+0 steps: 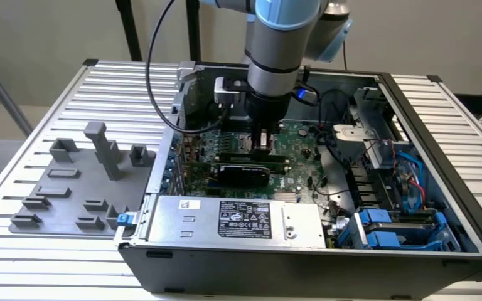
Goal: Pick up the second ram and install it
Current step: 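Insert the second ram into the second slot, then press down the second ram until it locks into place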
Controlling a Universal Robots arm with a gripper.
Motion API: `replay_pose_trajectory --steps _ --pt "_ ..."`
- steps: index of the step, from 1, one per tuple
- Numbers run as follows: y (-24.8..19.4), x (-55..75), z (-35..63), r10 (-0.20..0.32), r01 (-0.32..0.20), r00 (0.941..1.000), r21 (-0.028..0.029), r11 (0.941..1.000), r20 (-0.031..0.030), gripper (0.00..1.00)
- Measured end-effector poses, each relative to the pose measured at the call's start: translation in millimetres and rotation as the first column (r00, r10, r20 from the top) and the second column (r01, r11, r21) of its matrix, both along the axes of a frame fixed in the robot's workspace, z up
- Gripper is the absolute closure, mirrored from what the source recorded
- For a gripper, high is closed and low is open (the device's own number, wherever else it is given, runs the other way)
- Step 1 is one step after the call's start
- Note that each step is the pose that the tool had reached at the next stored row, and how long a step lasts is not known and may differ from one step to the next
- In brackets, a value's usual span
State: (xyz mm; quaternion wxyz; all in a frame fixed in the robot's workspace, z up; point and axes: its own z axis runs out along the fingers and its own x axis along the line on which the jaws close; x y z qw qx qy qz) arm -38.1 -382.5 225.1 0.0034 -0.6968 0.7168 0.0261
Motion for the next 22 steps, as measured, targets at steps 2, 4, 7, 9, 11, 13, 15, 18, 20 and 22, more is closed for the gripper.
replay_pose_trajectory --steps 2,4,7,9,11,13,15,18,20,22 --pt "0.0 -0.3 5.8 0.000 0.000 1.0000 0.0006 1.0000 -0.0001 0.00" --pt "0.0 -1.3 10.9 0.000 0.000 1.0000 0.0014 1.0000 -0.0001 0.00" --pt "0.0 -4.0 14.8 0.000 0.000 1.0000 0.0018 1.0000 -0.0001 0.00" --pt "0.0 -4.6 15.1 0.000 0.000 1.0000 0.0023 1.0000 0.0001 1.00" --pt "0.0 -4.6 15.2 0.000 0.000 1.0000 0.0023 1.0000 0.0000 1.00" --pt "0.0 -4.6 15.3 0.000 0.000 1.0000 0.0020 1.0000 -0.0001 1.00" --pt "0.0 -4.6 15.3 0.000 0.000 1.0000 0.0021 1.0000 -0.0001 1.00" --pt "0.0 -4.6 15.3 0.000 0.000 1.0000 0.0020 1.0000 -0.0001 1.00" --pt "0.0 -4.6 15.3 0.000 0.000 1.0000 0.0020 1.0000 0.0000 1.00" --pt "0.0 -4.6 15.3 0.000 0.000 1.0000 0.0020 1.0000 -0.0001 1.00"
